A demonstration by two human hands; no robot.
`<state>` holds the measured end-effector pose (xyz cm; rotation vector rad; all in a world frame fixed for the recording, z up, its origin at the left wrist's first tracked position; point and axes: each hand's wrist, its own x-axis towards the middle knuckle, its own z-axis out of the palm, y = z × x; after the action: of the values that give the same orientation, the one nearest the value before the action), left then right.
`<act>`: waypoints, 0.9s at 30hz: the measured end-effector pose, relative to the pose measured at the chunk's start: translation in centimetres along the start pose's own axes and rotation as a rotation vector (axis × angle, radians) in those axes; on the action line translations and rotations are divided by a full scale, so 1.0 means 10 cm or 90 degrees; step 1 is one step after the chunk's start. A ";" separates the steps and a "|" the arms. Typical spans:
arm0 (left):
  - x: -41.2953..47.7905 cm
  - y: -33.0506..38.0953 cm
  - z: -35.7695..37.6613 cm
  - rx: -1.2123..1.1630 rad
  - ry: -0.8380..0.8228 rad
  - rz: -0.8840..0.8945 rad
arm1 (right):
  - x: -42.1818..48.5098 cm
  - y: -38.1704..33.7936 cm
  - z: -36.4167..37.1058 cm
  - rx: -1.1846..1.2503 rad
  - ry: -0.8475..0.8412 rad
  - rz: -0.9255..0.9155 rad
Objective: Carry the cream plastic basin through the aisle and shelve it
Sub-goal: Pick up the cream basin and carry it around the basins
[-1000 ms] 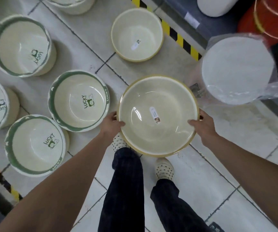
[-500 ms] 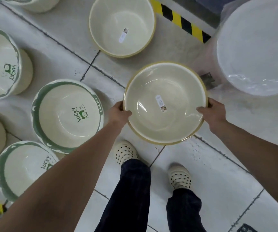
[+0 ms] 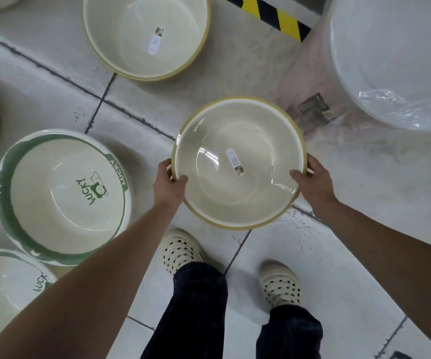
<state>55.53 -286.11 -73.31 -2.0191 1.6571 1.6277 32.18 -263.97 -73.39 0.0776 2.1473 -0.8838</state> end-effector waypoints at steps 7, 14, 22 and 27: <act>0.05 -0.12 0.22 0.005 0.041 0.012 | 0.03 0.15 0.18 -0.030 -0.021 -0.040; -0.06 -0.08 -0.07 0.017 0.057 0.022 | -0.20 -0.11 0.16 -0.048 -0.011 -0.027; -0.58 0.50 -1.00 -0.035 0.106 -0.026 | -0.75 -1.15 0.16 -0.055 -0.059 -0.057; -0.95 1.18 -1.68 -0.103 0.136 -0.043 | -1.19 -2.27 0.07 -0.075 -0.070 -0.069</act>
<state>59.17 -294.92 -52.79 -2.3739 1.5423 1.6215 33.29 -278.86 -52.59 -0.1449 2.1105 -0.8018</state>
